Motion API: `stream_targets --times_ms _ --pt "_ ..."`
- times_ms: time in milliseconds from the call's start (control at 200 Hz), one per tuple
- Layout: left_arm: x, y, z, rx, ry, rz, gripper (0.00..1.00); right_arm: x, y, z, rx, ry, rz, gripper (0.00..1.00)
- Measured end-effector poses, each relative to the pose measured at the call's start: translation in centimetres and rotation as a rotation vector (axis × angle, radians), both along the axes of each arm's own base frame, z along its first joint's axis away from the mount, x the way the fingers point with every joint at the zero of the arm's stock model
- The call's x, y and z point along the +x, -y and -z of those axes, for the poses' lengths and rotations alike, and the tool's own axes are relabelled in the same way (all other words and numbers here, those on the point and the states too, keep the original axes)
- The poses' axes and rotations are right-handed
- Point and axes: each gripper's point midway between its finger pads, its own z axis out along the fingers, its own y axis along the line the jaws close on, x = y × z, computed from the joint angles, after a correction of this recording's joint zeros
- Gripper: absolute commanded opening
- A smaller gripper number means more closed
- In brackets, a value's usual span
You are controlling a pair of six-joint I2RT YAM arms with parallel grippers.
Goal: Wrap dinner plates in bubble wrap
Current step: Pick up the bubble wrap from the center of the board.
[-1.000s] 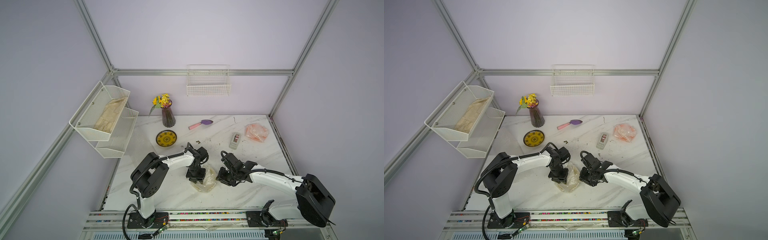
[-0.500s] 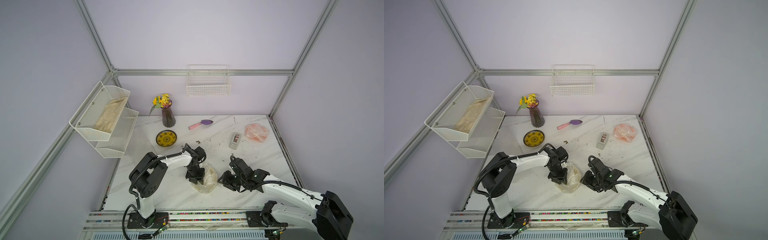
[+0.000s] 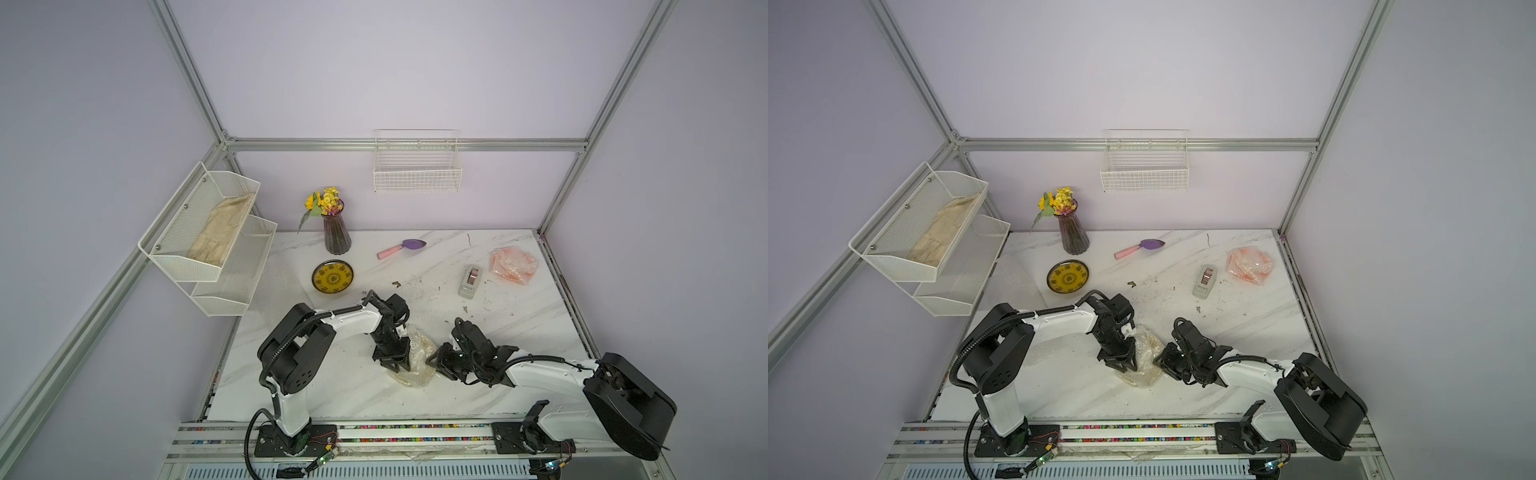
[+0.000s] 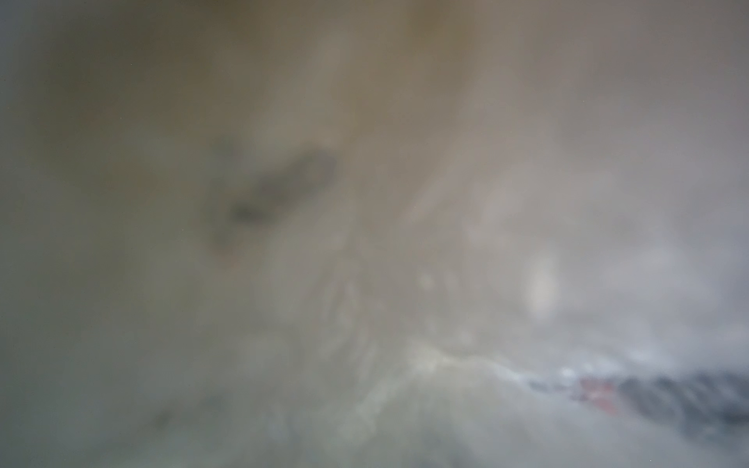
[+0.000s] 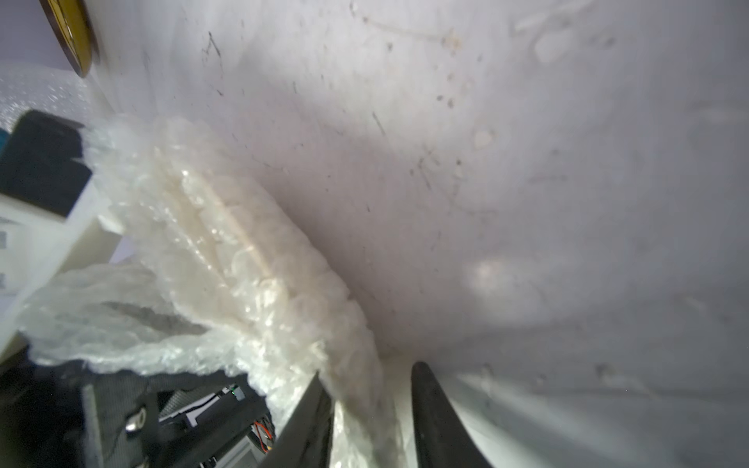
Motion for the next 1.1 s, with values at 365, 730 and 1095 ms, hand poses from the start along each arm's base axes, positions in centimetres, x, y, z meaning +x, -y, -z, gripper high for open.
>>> stream_targets --times_ms 365,730,1095 --pt "0.0 0.0 -0.7 -0.029 0.02 -0.009 0.38 -0.7 0.5 -1.5 -0.025 0.048 -0.024 0.0" --pt "5.4 -3.2 -8.4 0.034 0.317 -0.1 0.57 3.1 -0.5 -5.4 -0.015 0.093 0.027 0.0" --pt "9.1 -12.0 -15.6 0.13 0.544 -0.315 0.69 20.1 1.3 -6.2 0.017 0.103 0.2 0.0"
